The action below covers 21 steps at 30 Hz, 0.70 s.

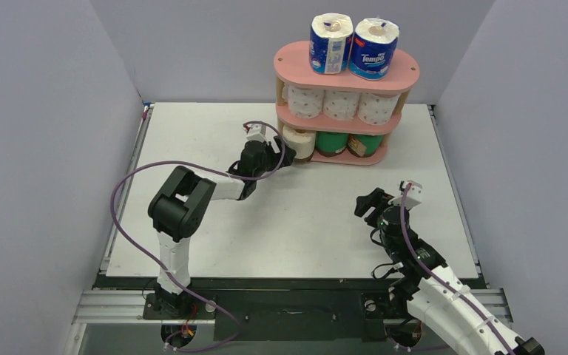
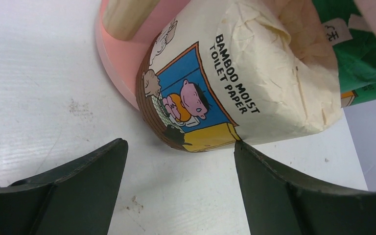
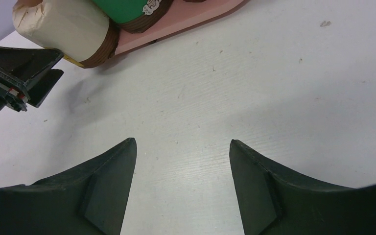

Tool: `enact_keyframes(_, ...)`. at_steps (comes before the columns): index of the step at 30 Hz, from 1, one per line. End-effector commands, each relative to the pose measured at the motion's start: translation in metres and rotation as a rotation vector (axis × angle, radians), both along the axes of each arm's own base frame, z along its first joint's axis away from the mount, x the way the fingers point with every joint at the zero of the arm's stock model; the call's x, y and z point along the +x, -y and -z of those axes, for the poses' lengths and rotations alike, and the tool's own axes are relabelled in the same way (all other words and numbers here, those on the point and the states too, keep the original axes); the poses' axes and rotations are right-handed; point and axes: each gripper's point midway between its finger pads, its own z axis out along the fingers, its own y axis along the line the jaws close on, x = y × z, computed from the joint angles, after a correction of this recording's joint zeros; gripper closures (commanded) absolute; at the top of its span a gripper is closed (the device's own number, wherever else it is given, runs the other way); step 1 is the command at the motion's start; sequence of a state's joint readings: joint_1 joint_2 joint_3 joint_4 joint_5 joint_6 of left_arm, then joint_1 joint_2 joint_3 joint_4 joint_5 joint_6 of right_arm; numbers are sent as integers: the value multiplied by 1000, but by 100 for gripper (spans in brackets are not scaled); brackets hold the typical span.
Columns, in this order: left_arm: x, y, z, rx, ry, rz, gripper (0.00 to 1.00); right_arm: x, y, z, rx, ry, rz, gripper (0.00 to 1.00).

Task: Place and organize the paper towels onto the shelf
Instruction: Place the paper towel on the shelf.

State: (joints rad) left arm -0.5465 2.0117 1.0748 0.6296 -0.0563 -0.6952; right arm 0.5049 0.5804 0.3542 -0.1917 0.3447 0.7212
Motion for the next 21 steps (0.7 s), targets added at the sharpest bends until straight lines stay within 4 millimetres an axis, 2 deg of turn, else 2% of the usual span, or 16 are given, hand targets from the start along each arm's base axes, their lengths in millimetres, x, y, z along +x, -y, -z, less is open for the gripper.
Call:
enact_keyframes(1, 25, -1, -22, -33, 60, -38, 22, 2, 7, -15, -3, 50, 36, 35)
enact_keyframes(8, 38, 5, -26, -49, 71, -36, 22, 0, 14, -16, -12, 52, 65, 36)
enact_keyframes(11, 38, -1, -33, -62, 81, -47, 23, -1, 16, -17, -14, 56, 73, 36)
enact_keyframes(13, 32, -10, -33, -64, 80, -58, 23, -1, 17, -18, -14, 60, 75, 36)
enact_keyframes(14, 31, -13, -42, -75, 94, -64, 23, -1, 17, -18, -12, 62, 76, 36)
enact_keyframes(15, 27, -18, -40, -74, 90, -69, 23, -1, 18, -19, -12, 64, 79, 36)
enact_keyframes(16, 25, -21, -50, -87, 104, -74, 23, -1, 18, -19, -12, 66, 80, 37)
enact_keyframes(17, 21, -23, -48, -88, 102, -77, 23, -1, 19, -19, -14, 66, 84, 37)
enact_keyframes(18, 19, -25, -57, -107, 115, -81, 23, -1, 19, -19, -16, 67, 86, 37)
enact_keyframes(21, 8, -23, -56, -133, 97, -74, 25, -1, 24, -20, -24, 70, 111, 38)
